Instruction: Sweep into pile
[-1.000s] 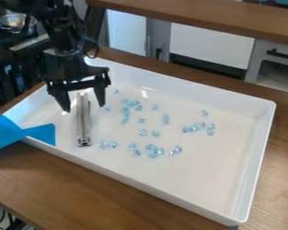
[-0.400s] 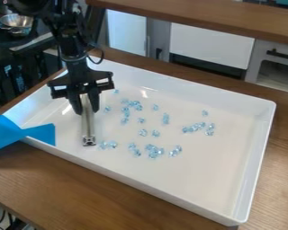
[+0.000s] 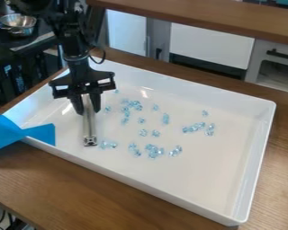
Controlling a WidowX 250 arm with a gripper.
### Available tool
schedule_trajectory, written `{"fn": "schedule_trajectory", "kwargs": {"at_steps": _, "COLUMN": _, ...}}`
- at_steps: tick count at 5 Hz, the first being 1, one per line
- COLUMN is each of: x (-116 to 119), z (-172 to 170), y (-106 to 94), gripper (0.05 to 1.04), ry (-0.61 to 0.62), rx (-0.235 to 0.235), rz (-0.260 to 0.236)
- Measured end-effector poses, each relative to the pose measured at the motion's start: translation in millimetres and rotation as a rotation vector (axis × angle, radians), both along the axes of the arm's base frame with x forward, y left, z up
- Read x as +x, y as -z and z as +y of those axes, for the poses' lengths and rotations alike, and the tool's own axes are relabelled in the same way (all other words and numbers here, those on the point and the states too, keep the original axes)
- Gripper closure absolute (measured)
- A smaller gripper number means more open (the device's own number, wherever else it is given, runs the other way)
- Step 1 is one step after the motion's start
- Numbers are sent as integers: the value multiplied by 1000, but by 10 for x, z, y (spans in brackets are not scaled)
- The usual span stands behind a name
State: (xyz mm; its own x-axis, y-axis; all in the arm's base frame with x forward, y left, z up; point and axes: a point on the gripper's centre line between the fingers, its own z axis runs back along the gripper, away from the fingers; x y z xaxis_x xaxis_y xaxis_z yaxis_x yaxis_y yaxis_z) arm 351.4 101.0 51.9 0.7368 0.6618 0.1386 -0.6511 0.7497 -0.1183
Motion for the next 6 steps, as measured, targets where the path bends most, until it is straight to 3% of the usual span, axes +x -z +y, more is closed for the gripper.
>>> {"fn": "schedule_trajectory", "kwargs": {"at_steps": 3, "x": 390, "z": -637, "y": 1, "gripper": 751, "ry": -57, "rx": -38, "rz": 32}}
{"fn": "schedule_trajectory", "kwargs": {"at_steps": 6, "x": 532, "z": -1211, "y": 20, "gripper": 752, "ry": -66, "rx": -31, "rz": 19}}
